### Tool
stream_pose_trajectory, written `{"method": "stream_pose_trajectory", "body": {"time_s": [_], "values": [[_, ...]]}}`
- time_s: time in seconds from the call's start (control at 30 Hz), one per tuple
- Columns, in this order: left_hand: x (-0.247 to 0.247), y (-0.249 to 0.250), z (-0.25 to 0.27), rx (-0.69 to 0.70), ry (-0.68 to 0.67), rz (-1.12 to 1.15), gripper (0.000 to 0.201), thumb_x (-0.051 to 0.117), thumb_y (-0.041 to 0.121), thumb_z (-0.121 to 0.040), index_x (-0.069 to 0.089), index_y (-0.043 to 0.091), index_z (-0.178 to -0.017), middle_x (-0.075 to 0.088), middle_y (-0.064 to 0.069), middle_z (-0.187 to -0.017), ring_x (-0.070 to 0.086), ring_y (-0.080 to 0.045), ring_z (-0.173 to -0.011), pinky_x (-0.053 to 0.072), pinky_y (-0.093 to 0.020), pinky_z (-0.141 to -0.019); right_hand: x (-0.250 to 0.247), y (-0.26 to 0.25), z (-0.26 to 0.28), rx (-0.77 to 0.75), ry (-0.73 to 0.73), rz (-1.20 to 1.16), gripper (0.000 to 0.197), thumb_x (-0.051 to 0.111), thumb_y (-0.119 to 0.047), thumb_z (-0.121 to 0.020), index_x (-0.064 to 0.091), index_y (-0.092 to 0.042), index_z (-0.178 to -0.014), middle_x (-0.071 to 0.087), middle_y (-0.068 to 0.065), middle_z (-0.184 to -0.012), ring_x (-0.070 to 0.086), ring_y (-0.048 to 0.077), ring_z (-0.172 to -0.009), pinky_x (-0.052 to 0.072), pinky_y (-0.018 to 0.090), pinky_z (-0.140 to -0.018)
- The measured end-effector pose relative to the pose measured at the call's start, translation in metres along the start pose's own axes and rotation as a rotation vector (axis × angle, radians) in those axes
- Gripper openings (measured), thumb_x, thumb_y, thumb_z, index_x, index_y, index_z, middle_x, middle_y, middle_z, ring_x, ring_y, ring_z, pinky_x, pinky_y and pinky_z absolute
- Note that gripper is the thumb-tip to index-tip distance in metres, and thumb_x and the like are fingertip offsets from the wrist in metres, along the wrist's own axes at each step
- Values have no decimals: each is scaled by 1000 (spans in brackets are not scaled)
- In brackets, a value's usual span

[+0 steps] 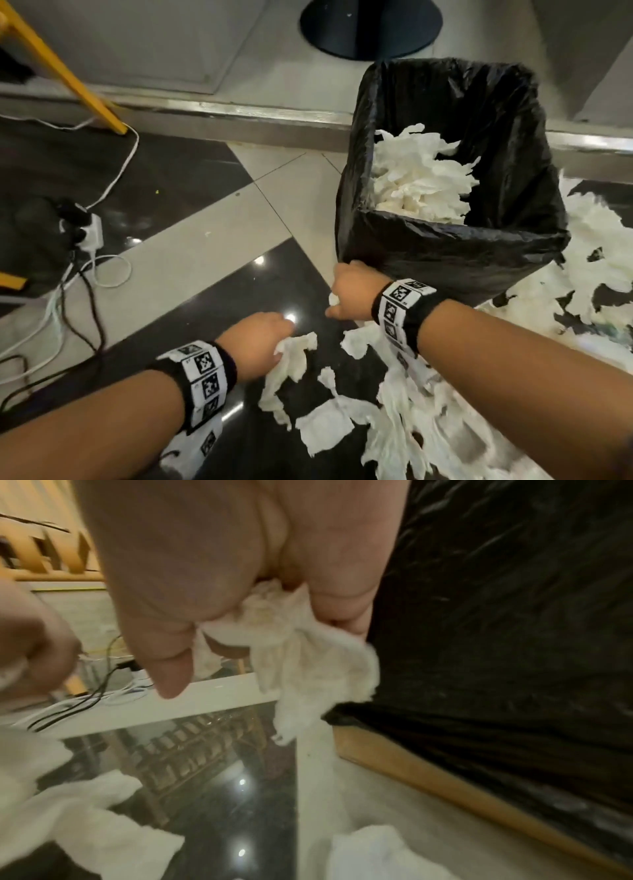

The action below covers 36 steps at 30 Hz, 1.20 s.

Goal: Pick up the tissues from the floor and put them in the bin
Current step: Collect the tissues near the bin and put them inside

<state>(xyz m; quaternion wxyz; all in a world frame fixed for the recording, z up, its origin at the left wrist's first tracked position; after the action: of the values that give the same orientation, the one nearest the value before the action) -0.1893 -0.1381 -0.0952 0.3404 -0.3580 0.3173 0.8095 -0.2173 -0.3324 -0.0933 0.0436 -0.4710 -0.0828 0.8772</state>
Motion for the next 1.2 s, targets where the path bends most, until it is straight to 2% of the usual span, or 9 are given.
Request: {"method": "stream_pose_trajectory", "body": {"time_s": [0.17, 0.3, 0.5, 0.63, 0.73, 0.87, 1.03, 1.13, 1.2], "values": [[66, 25, -13, 134, -140, 6, 62, 56, 40, -79, 28, 35, -134, 49, -5, -116, 51, -25, -106, 46, -37, -90, 65, 28, 18, -17, -65, -26, 40, 47, -33, -91, 46, -28, -130, 32, 9, -145, 37, 36, -128, 37, 43, -103], [99, 33, -13, 296, -290, -237, 85, 59, 60, -78, -4, 58, -135, 39, -16, -124, 44, -32, -107, 43, -45, -92, 121, 40, 43, -27, -262, 71, 64, 46, -34, -94, 7, -56, -140, -8, 3, -159, 26, 36, -134, 37, 47, -100], [110, 38, -12, 398, -272, -549, 50, 65, 42, -76, 43, 38, -121, 57, -12, -105, 54, -26, -84, 50, -37, -61, 127, 48, 71, -10, -255, 184, 35, 41, -22, -96, 45, -24, -130, 46, 13, -125, 49, 35, -108, 43, 37, -80], [106, 32, -15, 338, -262, -460, 32, 46, 26, -93, 47, 11, -121, 40, -15, -127, 43, -35, -109, 43, -44, -82, 104, 55, 76, 157, -43, -1, 31, 41, -33, -96, 56, -11, -112, 56, 11, -110, 56, 32, -102, 42, 35, -77], [96, 22, -16, 297, -212, -372, 28, 48, 22, -91, 53, 9, -115, 42, -12, -127, 46, -32, -111, 44, -42, -88, 86, 55, 80, 221, 60, -76, 38, 47, -44, -92, 60, -11, -104, 56, 8, -105, 56, 26, -97, 41, 33, -77], [87, 16, -15, 351, -82, -204, 19, 62, 8, -77, 65, 6, -97, 57, -14, -122, 59, -35, -104, 52, -38, -86, 84, 32, 84, 93, 54, -44, 23, 51, -22, -89, 61, -13, -107, 53, 5, -116, 56, 25, -101, 45, 31, -82], [77, 18, -12, 267, -34, -71, 19, 52, 11, -84, 63, 8, -100, 56, -7, -121, 55, -27, -110, 46, -32, -92, 130, -23, 100, -379, -227, 118, 54, 53, -7, -88, 37, -26, -135, 20, 3, -155, 50, 34, -115, 52, 44, -80], [66, 20, -6, 229, 48, -35, 15, 52, 16, -87, 61, 12, -98, 55, -2, -110, 55, -20, -101, 40, -25, -81, 163, -37, 109, -418, -418, 231, 68, 59, -9, -87, 27, -32, -142, -3, 4, -159, 46, 40, -116, 50, 44, -74], [60, 20, -2, 230, 87, 13, 13, 53, 17, -87, 61, 12, -94, 56, -2, -105, 55, -18, -96, 41, -25, -79, 170, -38, 113, -380, -432, 226, 52, 54, -10, -91, 36, -24, -138, 10, 13, -156, 46, 43, -113, 49, 47, -79]]}}
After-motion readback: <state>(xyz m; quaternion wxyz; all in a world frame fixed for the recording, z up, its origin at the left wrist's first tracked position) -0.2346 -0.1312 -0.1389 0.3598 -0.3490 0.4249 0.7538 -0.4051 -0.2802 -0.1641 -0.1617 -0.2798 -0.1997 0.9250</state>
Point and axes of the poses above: each hand's wrist, its own z-axis away from the middle knuckle, its own x-axis out of the palm, y = z × x, the point moved 2 cm from there along -z, towards the middle knuckle
